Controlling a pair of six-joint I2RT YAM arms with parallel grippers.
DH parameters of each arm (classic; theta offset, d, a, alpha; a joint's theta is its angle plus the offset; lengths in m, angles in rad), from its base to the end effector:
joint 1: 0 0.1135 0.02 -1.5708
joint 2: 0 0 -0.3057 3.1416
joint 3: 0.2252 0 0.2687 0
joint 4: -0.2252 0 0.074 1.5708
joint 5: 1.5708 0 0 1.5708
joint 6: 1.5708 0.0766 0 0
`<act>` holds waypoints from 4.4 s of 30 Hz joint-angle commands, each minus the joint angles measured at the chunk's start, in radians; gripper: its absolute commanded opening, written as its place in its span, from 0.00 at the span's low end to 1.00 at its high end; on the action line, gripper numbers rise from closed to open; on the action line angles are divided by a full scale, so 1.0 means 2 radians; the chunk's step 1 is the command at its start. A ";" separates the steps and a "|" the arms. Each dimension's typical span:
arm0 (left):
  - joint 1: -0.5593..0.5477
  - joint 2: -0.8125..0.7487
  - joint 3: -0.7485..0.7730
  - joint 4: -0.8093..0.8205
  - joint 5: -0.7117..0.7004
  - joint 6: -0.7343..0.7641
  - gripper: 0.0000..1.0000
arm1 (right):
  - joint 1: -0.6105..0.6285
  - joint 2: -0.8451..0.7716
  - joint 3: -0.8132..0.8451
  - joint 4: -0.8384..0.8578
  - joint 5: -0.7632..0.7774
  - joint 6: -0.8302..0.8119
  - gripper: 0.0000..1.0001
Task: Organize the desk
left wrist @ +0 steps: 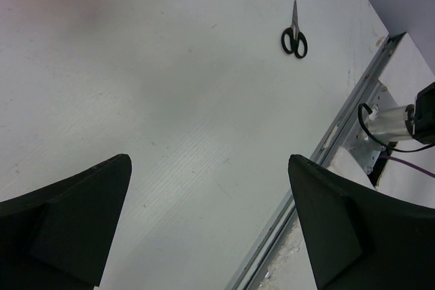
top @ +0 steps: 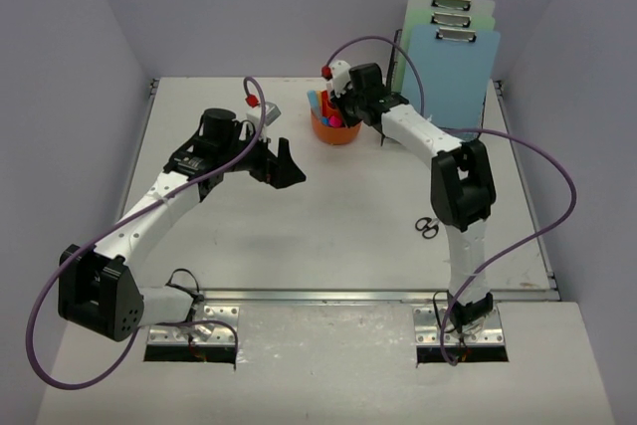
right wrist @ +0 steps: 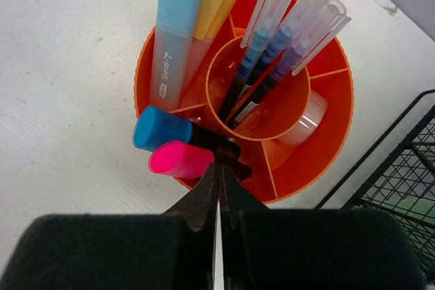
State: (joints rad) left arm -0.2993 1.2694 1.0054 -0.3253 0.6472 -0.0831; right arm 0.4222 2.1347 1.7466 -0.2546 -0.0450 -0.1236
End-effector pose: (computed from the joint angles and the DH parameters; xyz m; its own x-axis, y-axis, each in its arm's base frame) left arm 0.2827 -0.1356 0.3199 -0.5885 0.1123 -0.8006 0.6677 0.6260 -0.4030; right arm 0.5176 0.2363 0.2381 -0.4880 -0.3542 -0.7977 -0.5062 0.8594 -0.0719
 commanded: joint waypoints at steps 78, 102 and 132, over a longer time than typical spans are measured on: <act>0.011 -0.046 -0.019 -0.009 0.019 0.029 1.00 | -0.107 -0.350 -0.515 -0.315 -0.070 -0.748 0.27; 0.012 -0.035 -0.024 -0.012 0.020 0.035 1.00 | -0.144 -0.296 -0.478 -0.286 -0.044 -0.750 0.32; 0.012 -0.016 -0.022 -0.010 0.023 0.032 1.00 | -0.108 -0.286 -0.554 -0.175 -0.060 -0.709 0.24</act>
State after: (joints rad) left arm -0.2916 1.2327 0.9493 -0.3847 0.6743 -0.0160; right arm 0.1714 1.5454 0.7163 -0.7194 -0.1085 -1.5760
